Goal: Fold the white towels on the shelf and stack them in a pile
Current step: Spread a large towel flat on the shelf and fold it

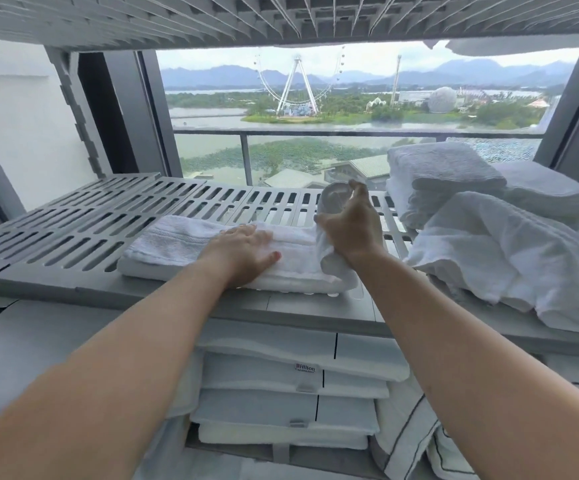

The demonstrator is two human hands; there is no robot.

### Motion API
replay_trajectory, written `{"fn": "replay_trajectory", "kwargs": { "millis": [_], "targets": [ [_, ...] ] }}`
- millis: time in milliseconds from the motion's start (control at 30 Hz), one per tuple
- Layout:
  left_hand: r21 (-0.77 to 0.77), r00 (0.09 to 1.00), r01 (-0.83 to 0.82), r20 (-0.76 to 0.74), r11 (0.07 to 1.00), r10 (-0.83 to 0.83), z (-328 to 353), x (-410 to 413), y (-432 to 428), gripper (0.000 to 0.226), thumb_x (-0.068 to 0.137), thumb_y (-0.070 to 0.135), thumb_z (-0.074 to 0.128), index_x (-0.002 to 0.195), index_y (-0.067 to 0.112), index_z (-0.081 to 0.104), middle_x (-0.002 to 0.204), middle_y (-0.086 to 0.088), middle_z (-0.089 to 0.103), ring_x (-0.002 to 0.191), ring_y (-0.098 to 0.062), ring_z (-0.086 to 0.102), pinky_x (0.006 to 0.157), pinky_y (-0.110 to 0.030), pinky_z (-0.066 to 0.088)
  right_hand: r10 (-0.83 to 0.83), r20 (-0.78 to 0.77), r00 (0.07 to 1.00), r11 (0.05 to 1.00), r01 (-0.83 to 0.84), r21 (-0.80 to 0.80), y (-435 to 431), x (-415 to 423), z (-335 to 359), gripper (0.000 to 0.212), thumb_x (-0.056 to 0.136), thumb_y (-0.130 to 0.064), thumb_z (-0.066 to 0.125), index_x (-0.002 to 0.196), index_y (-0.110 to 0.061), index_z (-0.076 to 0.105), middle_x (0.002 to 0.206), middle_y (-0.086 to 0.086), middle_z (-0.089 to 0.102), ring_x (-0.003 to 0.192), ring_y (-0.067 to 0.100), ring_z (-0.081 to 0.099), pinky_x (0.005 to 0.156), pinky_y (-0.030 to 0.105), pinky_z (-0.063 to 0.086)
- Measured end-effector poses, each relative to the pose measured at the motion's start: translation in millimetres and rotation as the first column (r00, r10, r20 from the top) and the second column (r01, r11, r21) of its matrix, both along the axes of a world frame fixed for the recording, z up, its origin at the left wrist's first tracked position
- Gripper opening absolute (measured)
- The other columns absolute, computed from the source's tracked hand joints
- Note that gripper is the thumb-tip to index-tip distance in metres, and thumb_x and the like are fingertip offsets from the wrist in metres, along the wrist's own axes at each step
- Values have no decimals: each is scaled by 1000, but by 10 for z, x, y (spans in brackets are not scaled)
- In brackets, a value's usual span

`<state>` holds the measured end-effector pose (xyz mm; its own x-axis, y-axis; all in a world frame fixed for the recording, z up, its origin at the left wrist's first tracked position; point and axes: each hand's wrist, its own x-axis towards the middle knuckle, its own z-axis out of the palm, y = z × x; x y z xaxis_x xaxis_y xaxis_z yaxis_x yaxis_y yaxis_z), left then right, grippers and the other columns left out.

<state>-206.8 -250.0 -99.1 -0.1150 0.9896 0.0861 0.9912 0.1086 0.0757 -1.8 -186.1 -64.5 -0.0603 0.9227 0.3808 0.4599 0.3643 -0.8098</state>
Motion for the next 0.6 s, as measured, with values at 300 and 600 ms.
{"fn": "replay_trajectory", "kwargs": {
  "millis": [300,600],
  "targets": [
    [-6,975,126,186,992,-123,60,-970,-51,68,94,69,43,152,34,39,160,6,36,145,-18,34,117,-41,26,65,132,989,993,-51,-110,-85,-852,320,17,76,-24,78,82,-17,64,80,1,65,72,17,61,59,25,45],
    [-44,941,41,338,998,-24,87,-2021,-131,64,97,47,48,154,22,35,154,-7,42,129,-20,51,107,-30,41,230,33,973,896,-199,-397,-273,-2076,572,39,81,-7,72,53,-14,46,34,-6,37,24,5,38,33,11,26]
  ]
}}
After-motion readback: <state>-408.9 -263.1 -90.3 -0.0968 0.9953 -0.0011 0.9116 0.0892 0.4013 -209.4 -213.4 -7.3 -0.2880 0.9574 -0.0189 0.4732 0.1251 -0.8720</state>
